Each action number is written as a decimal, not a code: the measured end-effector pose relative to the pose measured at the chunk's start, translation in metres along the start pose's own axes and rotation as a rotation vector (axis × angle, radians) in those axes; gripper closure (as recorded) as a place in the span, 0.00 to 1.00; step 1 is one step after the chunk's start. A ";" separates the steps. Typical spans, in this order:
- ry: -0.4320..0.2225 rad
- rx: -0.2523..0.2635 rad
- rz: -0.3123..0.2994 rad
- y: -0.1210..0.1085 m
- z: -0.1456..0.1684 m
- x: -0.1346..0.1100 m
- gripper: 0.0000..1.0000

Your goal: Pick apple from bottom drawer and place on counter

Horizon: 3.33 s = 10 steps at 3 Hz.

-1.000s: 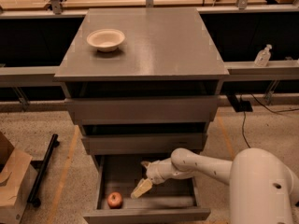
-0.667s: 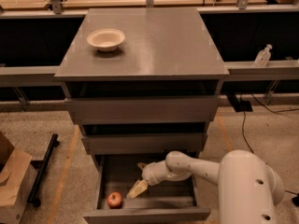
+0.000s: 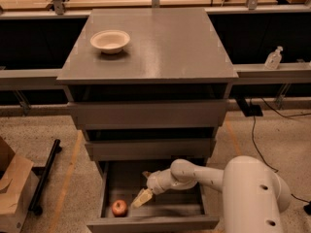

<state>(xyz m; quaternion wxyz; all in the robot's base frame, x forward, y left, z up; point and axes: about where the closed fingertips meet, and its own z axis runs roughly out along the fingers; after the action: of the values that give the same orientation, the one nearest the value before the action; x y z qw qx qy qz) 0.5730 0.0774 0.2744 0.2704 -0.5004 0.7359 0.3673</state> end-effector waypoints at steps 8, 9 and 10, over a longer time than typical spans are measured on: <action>-0.013 0.042 0.074 -0.020 0.171 0.056 0.41; -0.008 0.042 0.087 -0.018 0.172 0.060 0.63; -0.029 0.049 0.095 -0.018 0.167 0.057 0.87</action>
Offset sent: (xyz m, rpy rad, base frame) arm 0.0337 0.0587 -0.0597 0.1320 -0.0653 -0.0577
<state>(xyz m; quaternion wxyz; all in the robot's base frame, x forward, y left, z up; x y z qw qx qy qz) 0.5745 0.1781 0.1281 0.2754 -0.4527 0.7638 0.3686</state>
